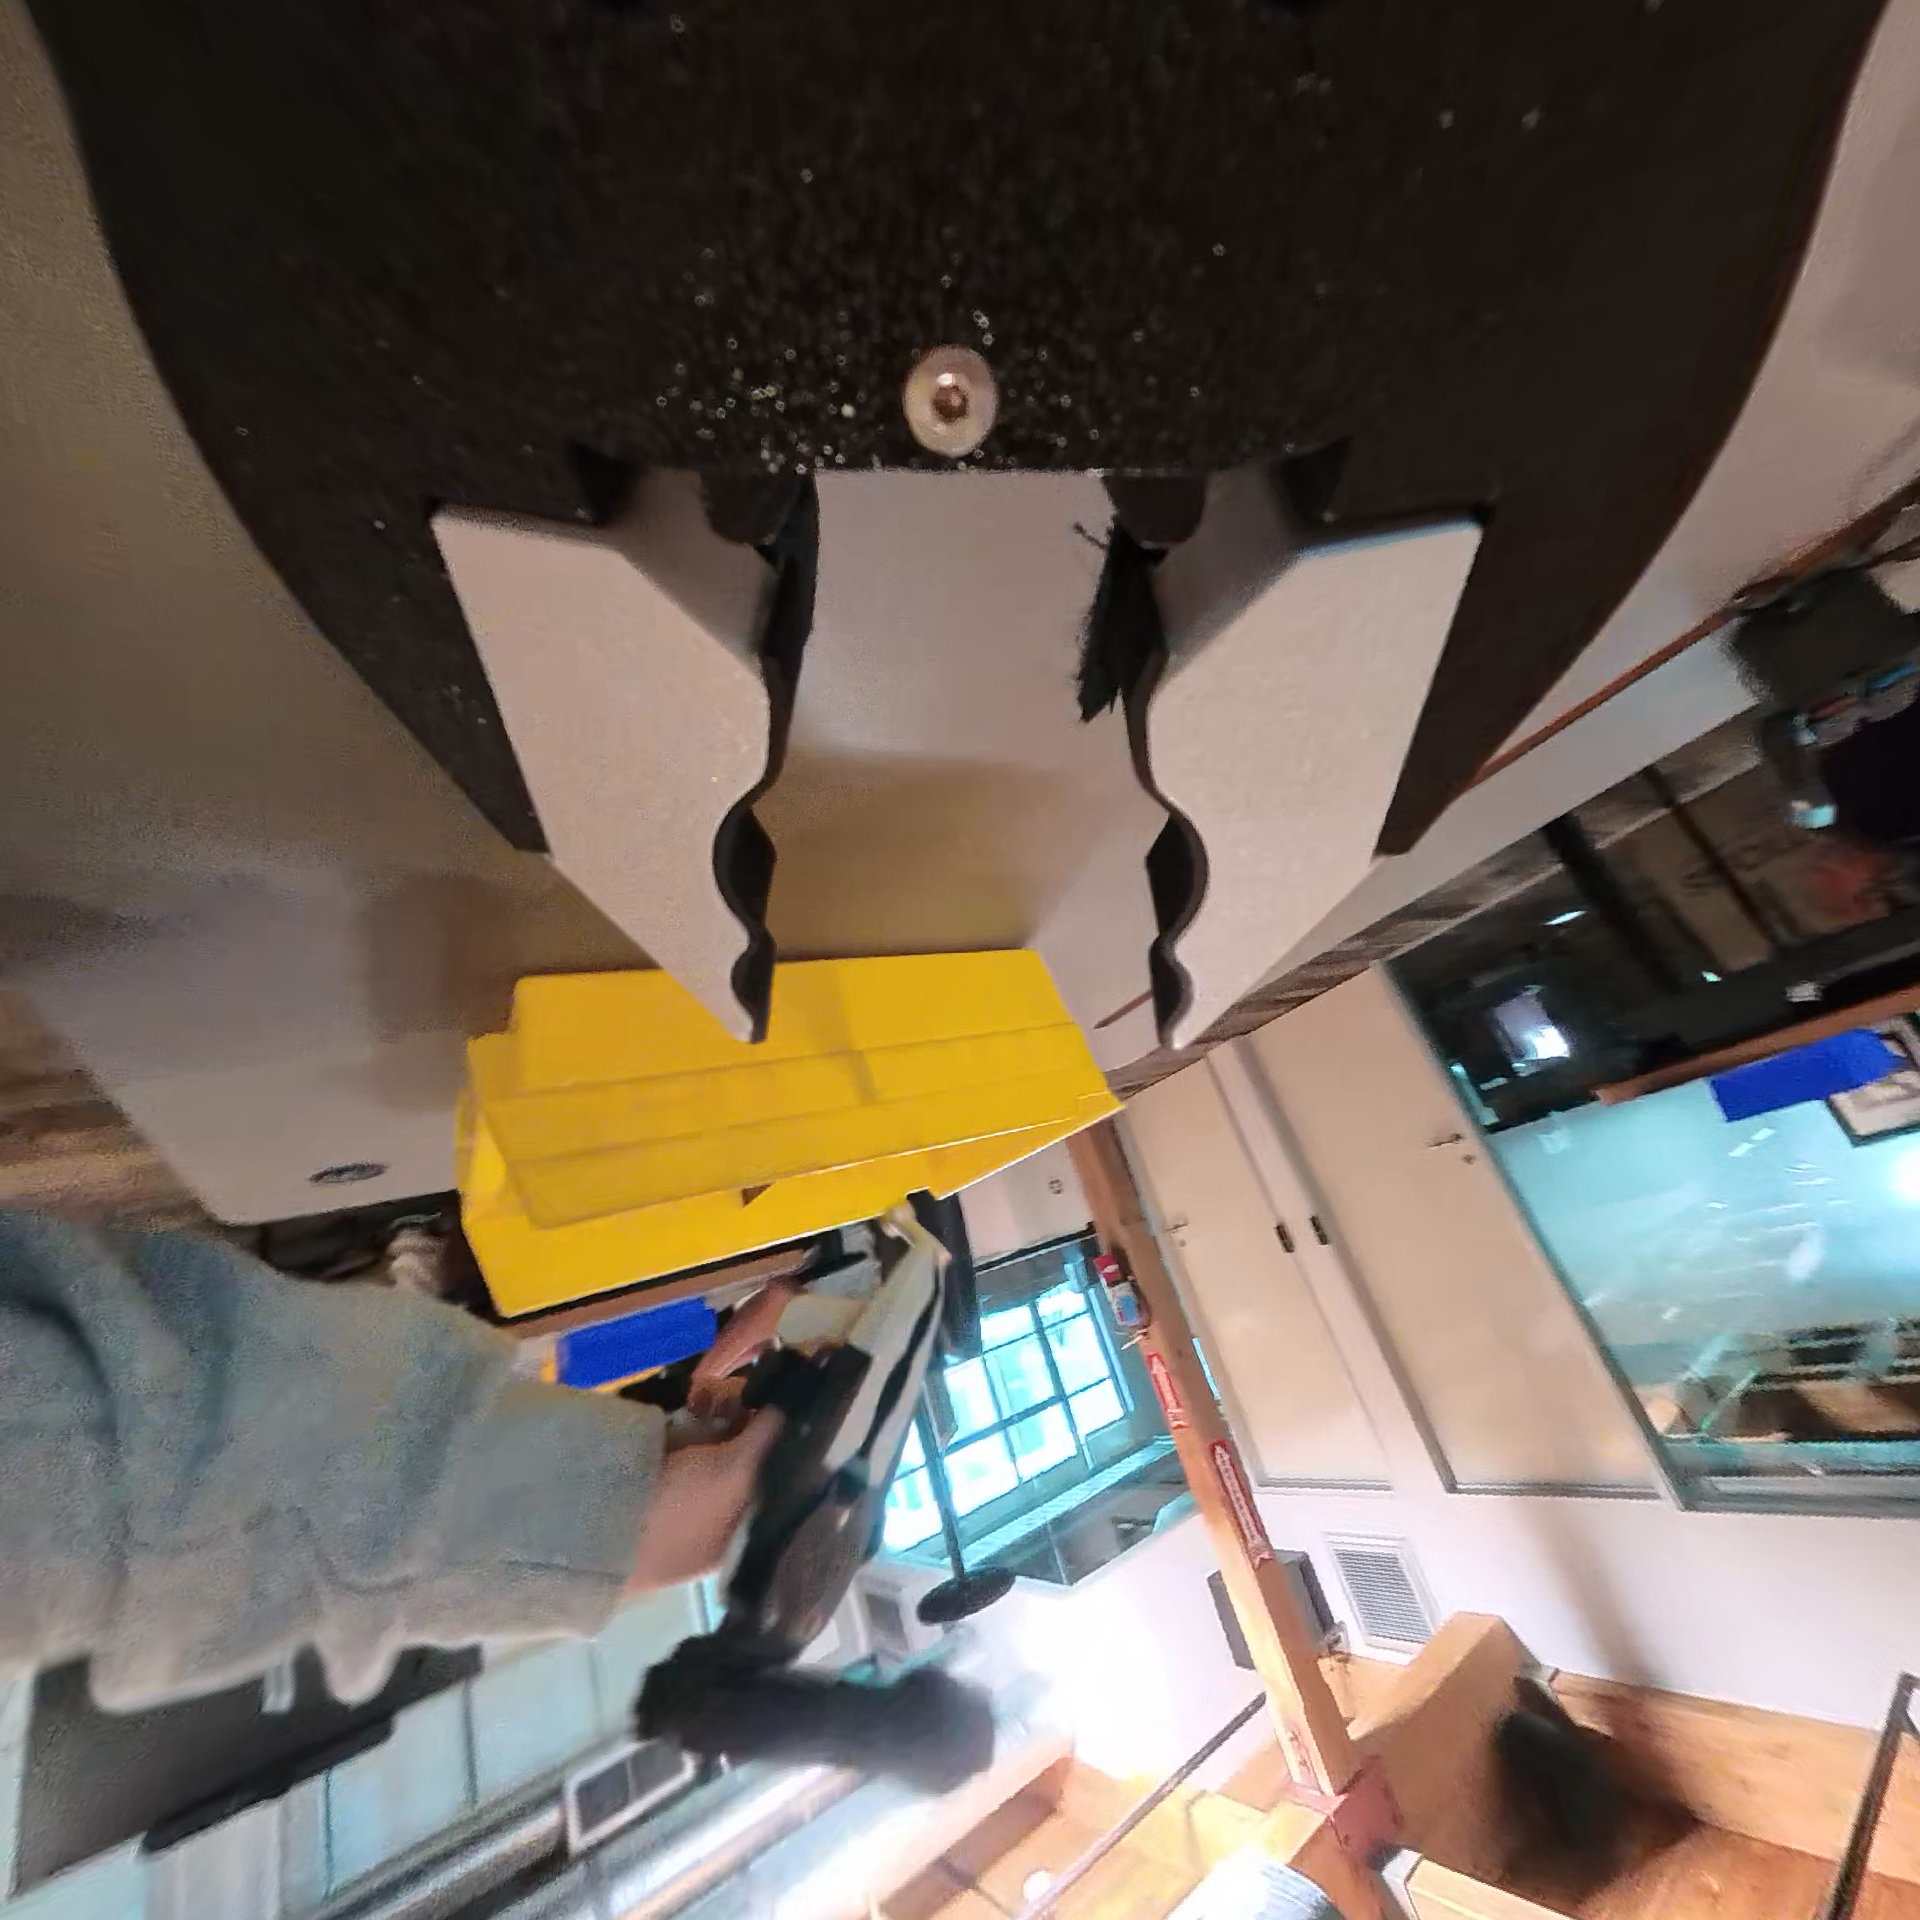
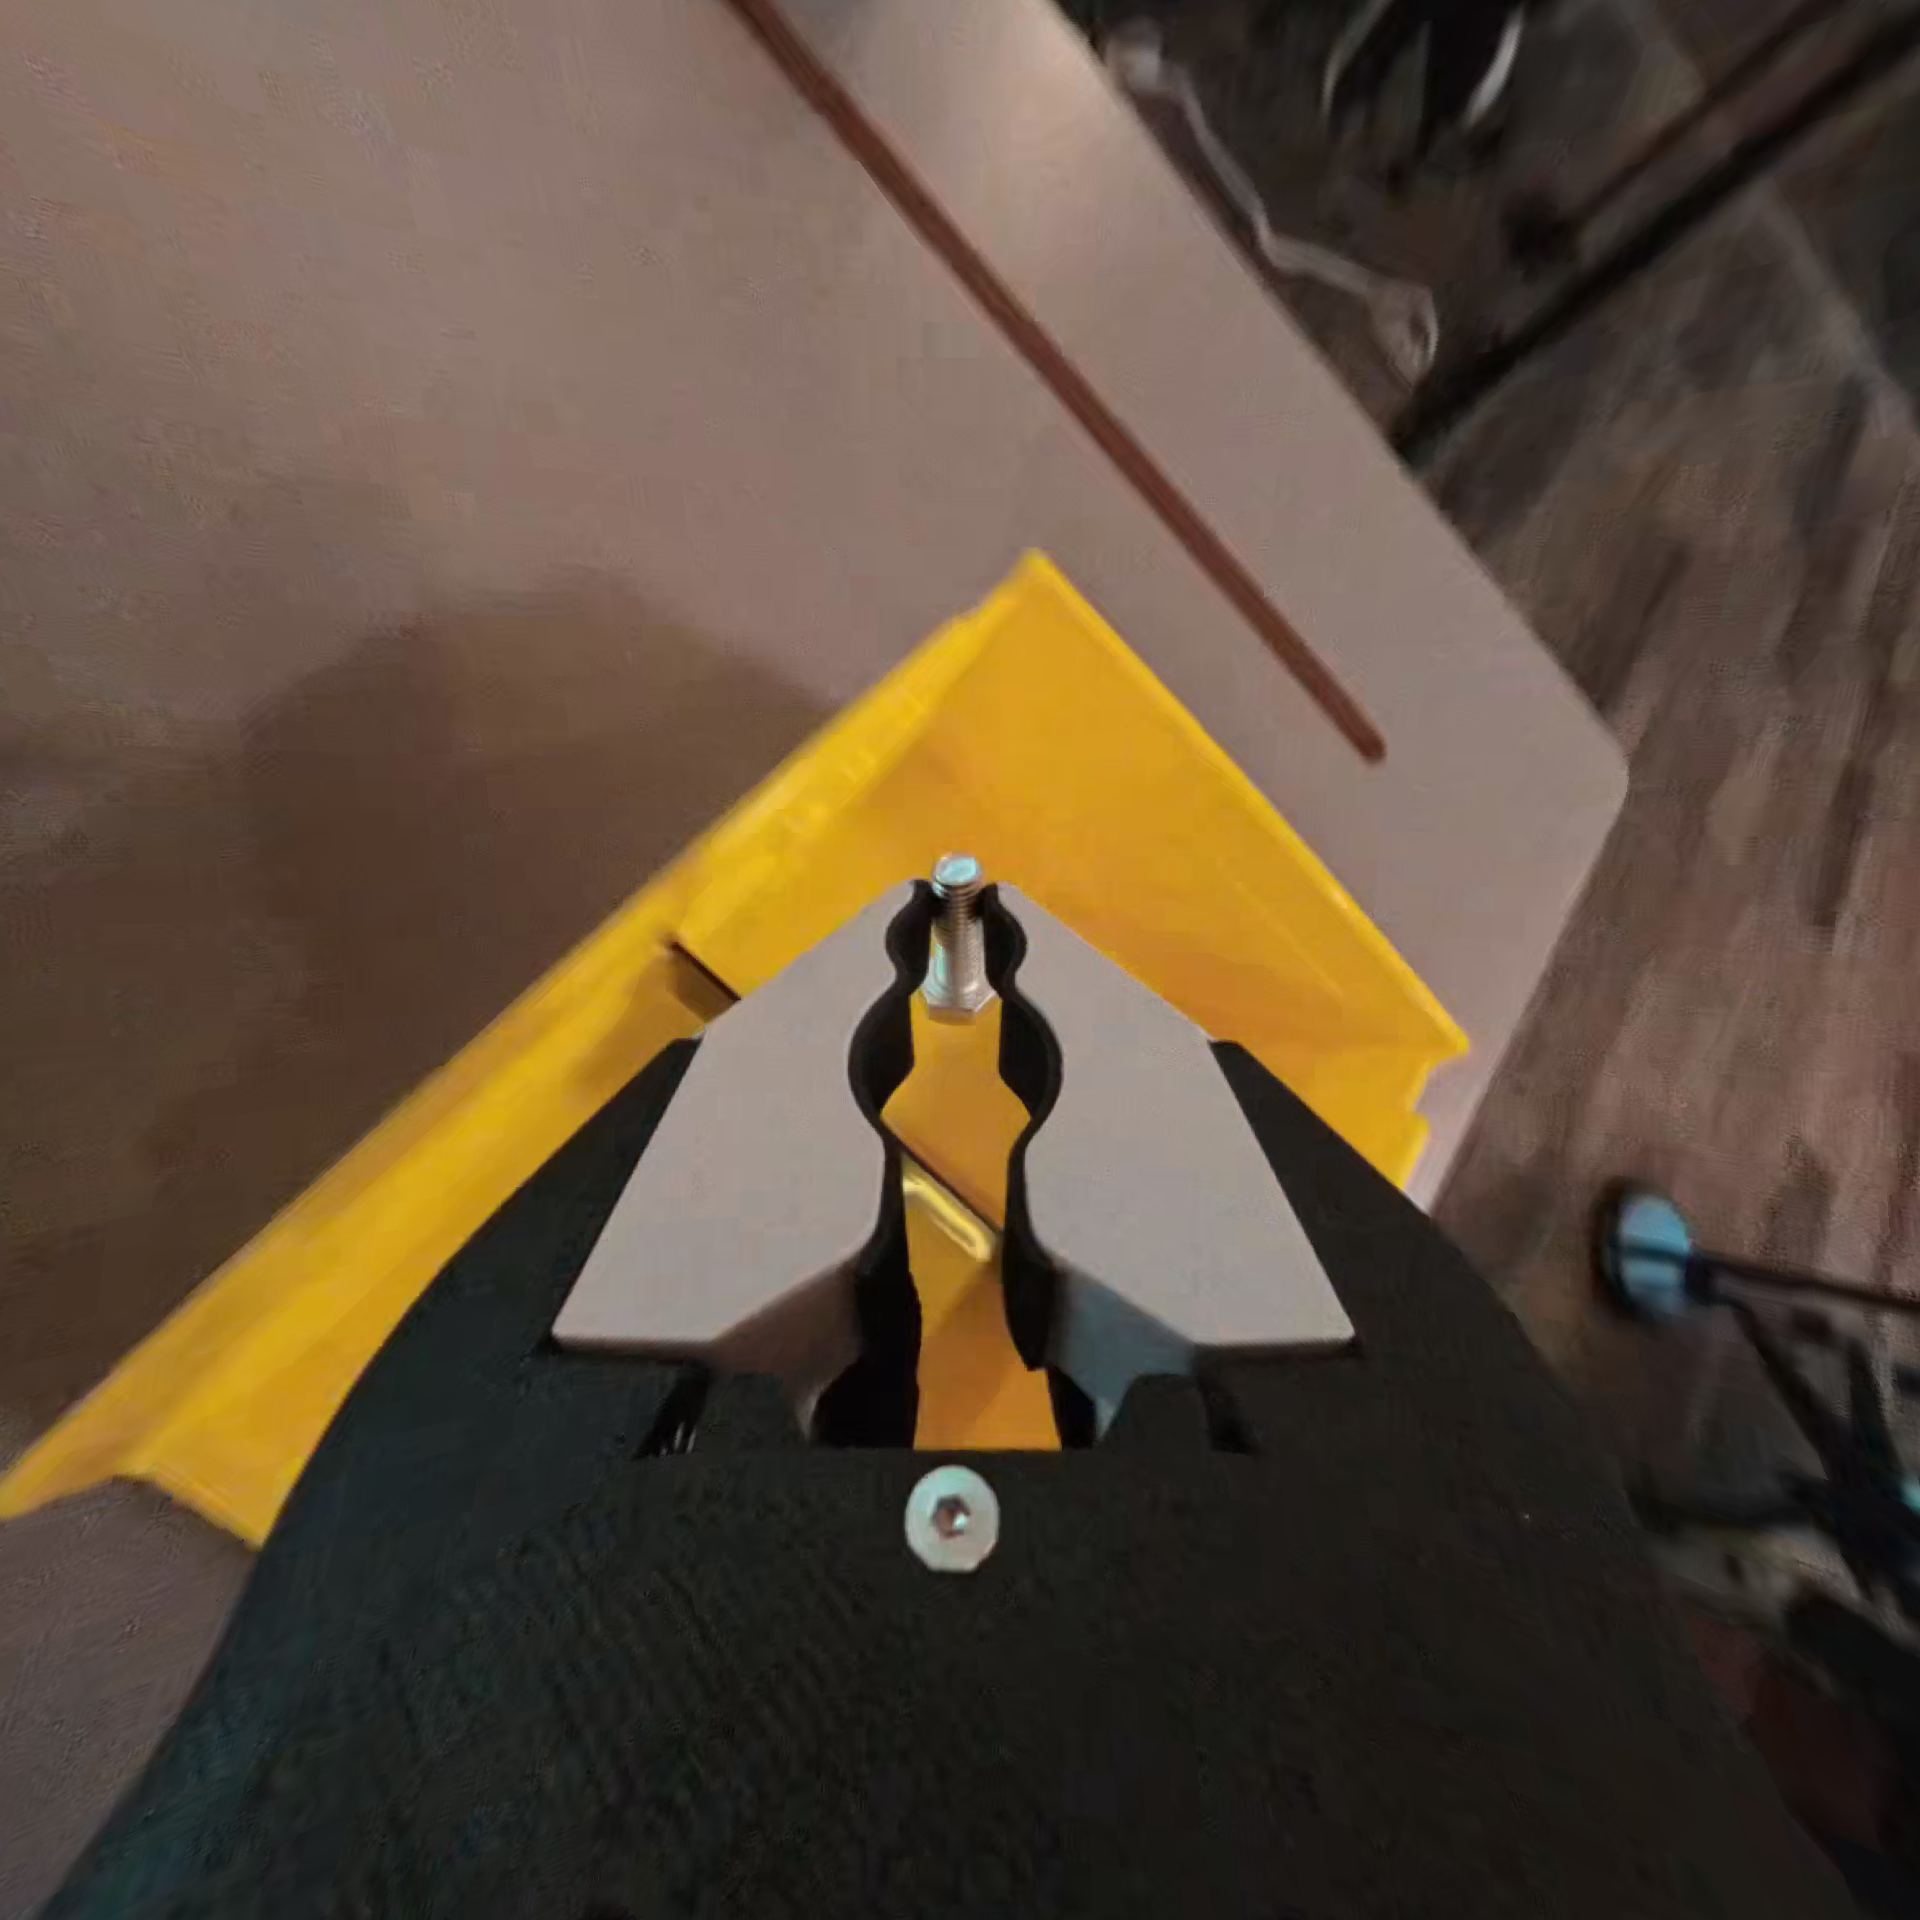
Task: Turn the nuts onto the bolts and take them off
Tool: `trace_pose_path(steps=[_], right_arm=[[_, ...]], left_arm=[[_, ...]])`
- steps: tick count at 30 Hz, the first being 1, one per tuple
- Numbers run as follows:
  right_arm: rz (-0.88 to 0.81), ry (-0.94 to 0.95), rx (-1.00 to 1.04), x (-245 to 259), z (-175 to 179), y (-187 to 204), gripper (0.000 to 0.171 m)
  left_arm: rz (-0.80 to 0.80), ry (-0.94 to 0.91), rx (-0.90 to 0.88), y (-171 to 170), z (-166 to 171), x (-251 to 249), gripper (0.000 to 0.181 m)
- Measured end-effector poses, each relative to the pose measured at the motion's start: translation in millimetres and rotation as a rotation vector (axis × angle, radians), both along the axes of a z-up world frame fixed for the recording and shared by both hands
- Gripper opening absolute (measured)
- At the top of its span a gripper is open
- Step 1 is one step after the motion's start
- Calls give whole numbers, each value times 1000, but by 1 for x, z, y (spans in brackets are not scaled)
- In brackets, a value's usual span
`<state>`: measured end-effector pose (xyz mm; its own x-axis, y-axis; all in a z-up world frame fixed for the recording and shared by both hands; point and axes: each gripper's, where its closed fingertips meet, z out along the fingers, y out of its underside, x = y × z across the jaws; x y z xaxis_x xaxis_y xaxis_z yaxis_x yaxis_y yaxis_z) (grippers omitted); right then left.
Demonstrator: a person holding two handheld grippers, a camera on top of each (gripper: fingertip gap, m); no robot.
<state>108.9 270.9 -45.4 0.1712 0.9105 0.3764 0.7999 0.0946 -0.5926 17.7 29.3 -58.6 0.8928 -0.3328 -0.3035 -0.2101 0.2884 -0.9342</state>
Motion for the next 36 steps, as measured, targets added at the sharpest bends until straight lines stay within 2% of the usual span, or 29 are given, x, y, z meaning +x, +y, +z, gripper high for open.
trace_pose_path(steps=[1, 5, 8, 10, 12, 15, 18, 21, 23, 25, 27, 31, 33, 36], right_arm=[[-53, -113, -38, 12, -18, 22, 8], [-161, -452, -124, 48, -77, 73, 8], [-231, -540, -189, 63, -103, 90, 9], [-249, -525, -242, 62, -114, 90, 9], [-259, -484, -206, 58, -111, 94, 15], [-281, -262, -80, 37, -67, 92, 22], [-265, 116, 60, 9, 9, 51, 18], [-12, 547, 60, -41, 68, -52, 14], [109, 761, 111, -63, 86, -115, 2], [130, 844, 276, -77, 80, -145, 0], [116, 850, 426, -93, 59, -156, 0], [137, 891, 452, -125, 9, -162, 0], [168, 859, 470, -131, -8, -162, 0], [209, 843, 470, -134, -15, -165, 0]], left_arm=[[13, 19, -2, 1, -2, 0, 70], [12, 52, -30, 4, -9, 3, 67], [5, 28, -51, 4, -10, 1, 64], [10, 7, -51, 4, -8, -2, 63], [18, -2, -51, 4, -8, -4, 63], [38, 5, -29, 3, -5, -7, 54], [108, 19, 9, 3, -1, -15, 42], [174, 20, 2, 6, -2, -24, 40], [207, 26, 4, 7, -1, -29, 39], [240, 33, 16, 6, 1, -33, 39], [283, 28, 43, 0, 10, -41, 39], [458, -77, 53, -27, 45, -82, 38], [634, -121, -3, -55, 58, -125, 38], [900, -235, -93, -117, 71, -207, 46]])
